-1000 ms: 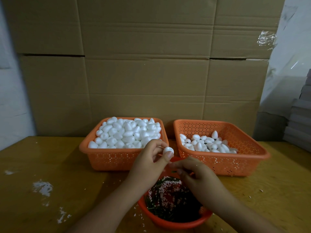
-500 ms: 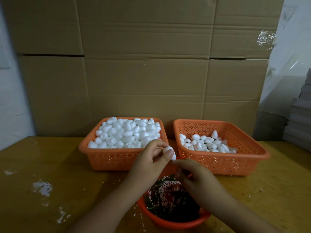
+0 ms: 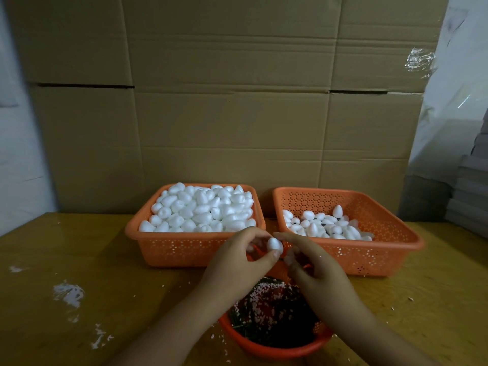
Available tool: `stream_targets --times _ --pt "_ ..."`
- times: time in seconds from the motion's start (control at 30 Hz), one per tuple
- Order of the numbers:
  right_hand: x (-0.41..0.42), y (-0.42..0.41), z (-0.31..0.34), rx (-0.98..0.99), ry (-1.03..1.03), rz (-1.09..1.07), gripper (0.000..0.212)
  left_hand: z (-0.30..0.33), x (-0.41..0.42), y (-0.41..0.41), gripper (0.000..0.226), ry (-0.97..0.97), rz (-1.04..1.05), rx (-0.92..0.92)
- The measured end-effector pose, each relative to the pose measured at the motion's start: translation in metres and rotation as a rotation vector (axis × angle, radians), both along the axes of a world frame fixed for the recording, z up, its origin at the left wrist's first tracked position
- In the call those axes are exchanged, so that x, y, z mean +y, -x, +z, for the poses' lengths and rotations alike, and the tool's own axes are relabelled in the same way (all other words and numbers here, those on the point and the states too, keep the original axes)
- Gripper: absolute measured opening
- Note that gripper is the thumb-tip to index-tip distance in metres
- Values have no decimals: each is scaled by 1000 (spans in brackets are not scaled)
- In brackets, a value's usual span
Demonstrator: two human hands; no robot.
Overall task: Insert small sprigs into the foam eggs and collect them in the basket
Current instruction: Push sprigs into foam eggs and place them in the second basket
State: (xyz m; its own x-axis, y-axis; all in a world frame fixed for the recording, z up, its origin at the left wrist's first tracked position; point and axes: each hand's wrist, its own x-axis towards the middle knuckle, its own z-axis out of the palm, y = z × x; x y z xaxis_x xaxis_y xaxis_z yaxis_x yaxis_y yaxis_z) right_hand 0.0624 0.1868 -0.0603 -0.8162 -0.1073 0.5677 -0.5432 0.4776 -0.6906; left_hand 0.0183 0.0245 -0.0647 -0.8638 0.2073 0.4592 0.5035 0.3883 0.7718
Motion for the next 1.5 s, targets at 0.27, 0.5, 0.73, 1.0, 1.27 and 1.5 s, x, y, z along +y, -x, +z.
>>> stream_targets --times 0.27,0.5,0.73,1.0,1.27,1.5 --pt "1 2 -4 -37 38 -37 39 4 -1 -2 11 -193 -71 -87" --pt "1 2 -4 -32 -23 -43 37 6 -1 -3 7 -235 -82 -102" --pt "2 2 -4 -36 -11 -29 33 7 -1 -3 21 -222 -56 -127" --pt "1 2 -4 -38 0 -23 34 8 -2 -4 40 -206 -44 -143" --pt "0 1 -3 -54 9 -23 28 10 -2 -6 44 -286 -91 -223" --pt "0 1 -2 -60 50 -25 31 12 -2 -5 35 -312 -81 -195"
